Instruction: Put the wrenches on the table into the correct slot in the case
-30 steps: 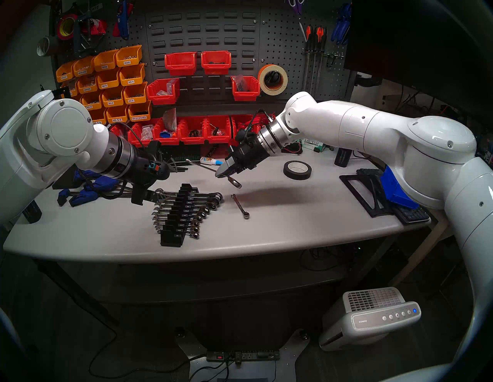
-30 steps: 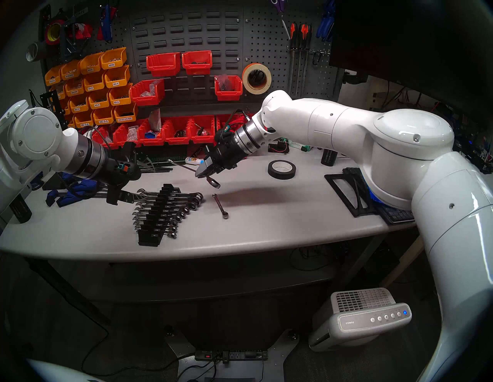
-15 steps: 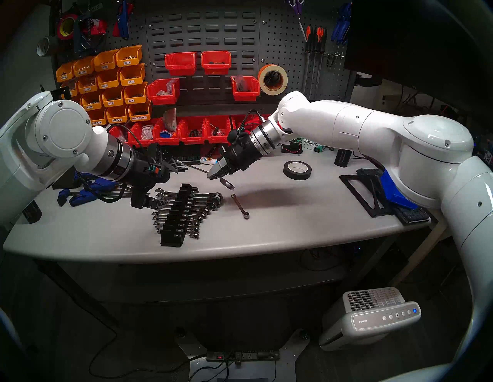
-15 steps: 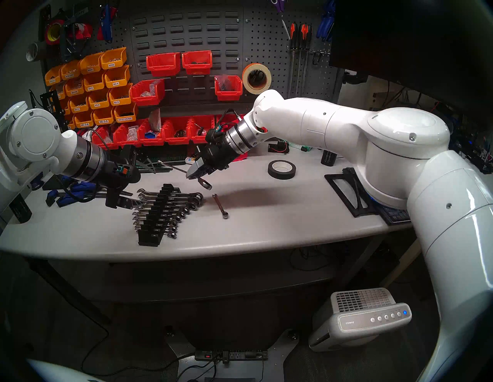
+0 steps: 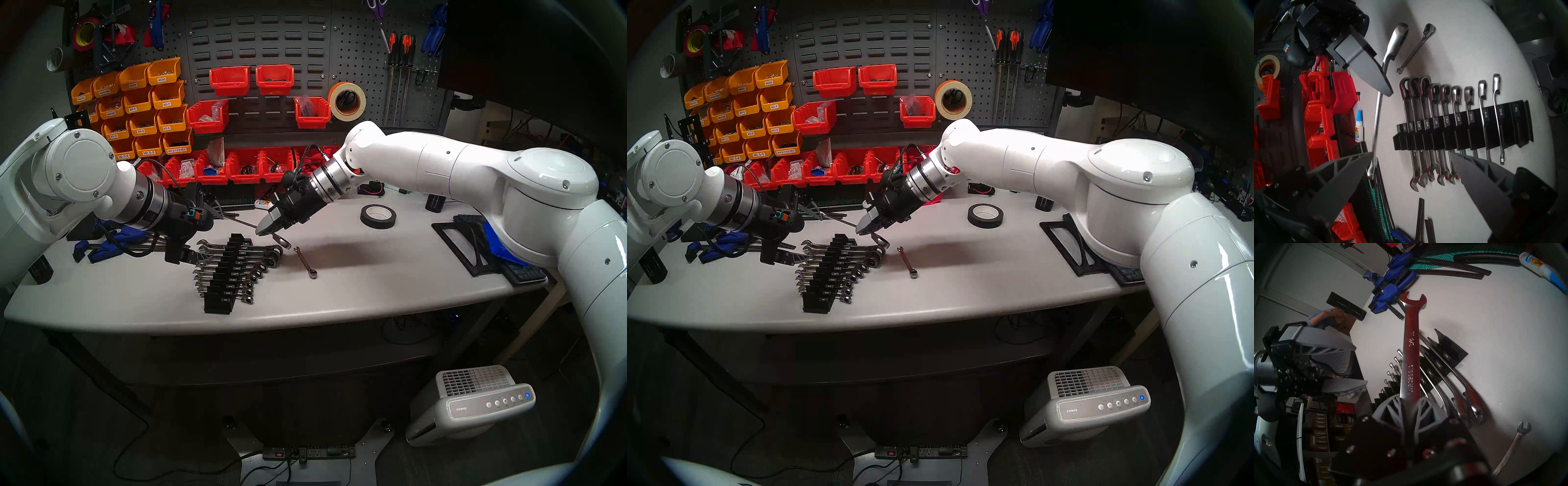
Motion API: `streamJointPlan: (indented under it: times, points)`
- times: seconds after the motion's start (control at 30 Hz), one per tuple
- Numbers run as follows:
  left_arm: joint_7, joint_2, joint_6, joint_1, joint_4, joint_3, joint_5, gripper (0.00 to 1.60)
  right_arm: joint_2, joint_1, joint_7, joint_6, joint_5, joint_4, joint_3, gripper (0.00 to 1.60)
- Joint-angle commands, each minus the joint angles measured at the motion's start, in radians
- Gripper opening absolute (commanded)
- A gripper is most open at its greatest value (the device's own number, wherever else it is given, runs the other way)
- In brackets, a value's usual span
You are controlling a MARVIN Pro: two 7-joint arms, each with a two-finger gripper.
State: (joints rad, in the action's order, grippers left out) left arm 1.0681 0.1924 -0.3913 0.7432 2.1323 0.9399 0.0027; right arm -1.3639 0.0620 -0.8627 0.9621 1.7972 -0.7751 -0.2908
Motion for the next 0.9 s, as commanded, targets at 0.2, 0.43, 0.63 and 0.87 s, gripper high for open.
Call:
streamJointPlan:
  times: [0.2, 0.43, 0.63, 0.87]
  points:
    - [-0.059, 0.056, 0.031, -0.014, -0.017, 0.005, 0.04, 1.6, 0.009, 0.036, -0.083, -0.002, 0.02, -0.024, 0.028, 0.0]
    - [-0.087, 0.08, 0.051, -0.007, -0.047, -0.011, 0.072, 1.37, 0.018, 0.037, -0.082, -0.002, 0.022, -0.037, 0.03, 0.0]
    - [-0.117, 0.102, 0.067, -0.001, -0.085, -0.024, 0.101, 1.35, 0.026, 0.039, -0.081, -0.002, 0.022, -0.053, 0.03, 0.0]
    - [-0.151, 0.127, 0.085, 0.004, -0.129, -0.038, 0.135, 1.56, 0.037, 0.042, -0.081, -0.002, 0.023, -0.069, 0.032, 0.0]
